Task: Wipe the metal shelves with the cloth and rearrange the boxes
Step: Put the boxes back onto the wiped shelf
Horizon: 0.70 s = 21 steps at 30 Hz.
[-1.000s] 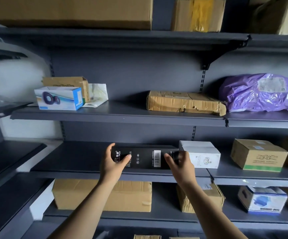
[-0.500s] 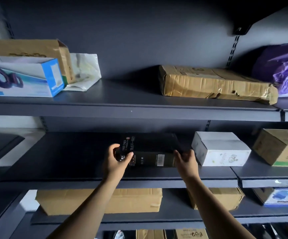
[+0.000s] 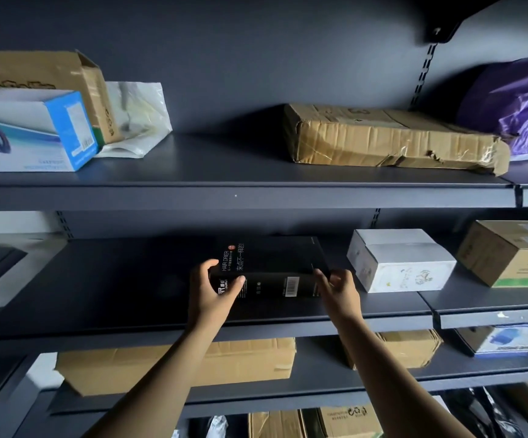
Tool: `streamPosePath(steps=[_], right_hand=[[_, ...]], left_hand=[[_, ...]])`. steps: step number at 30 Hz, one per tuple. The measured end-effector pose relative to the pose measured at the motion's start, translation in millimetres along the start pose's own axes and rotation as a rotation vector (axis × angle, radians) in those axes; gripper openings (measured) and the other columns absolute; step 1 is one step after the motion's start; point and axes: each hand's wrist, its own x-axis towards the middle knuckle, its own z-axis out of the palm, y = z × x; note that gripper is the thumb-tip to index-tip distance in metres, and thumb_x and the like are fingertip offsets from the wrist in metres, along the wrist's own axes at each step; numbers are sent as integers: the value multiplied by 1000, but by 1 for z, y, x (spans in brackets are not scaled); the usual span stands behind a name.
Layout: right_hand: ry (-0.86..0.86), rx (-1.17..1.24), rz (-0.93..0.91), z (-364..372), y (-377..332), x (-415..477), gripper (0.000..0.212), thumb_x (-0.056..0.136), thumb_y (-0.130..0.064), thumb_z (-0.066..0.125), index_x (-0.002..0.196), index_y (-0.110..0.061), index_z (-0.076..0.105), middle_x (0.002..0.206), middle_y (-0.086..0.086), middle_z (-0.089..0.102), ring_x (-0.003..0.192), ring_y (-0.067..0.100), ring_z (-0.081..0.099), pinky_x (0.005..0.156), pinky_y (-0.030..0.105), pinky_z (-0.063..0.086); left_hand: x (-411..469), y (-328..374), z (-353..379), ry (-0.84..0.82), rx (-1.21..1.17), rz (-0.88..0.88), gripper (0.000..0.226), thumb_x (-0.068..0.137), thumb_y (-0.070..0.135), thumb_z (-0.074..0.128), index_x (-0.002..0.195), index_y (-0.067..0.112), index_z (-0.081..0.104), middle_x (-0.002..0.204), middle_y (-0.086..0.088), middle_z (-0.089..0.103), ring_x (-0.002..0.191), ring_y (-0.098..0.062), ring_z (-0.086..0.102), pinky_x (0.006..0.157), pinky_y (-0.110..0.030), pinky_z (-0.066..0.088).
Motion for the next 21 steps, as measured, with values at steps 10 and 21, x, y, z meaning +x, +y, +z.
streamPosePath(steps=[10,21], right_hand=[[-49,61,-150,-34,-18,-63,54,92,-48,68,131,-13,53,116,-3,59,120,20,59,90,24,37],[-235,190,-390,-47,-36,-166,64,84,-55,68,135,-21,53,133,-14,55,128,8,53,108,32,46]], left_hand=[[-59,41,-27,-38,-73,-33,59,89,39,74,139,21,50,143,2,48,127,-13,46,98,-26,35],[-144,74,-84,-67,-125,50,61,90,47,68,144,33,46,149,13,47,139,-7,40,114,-39,38]])
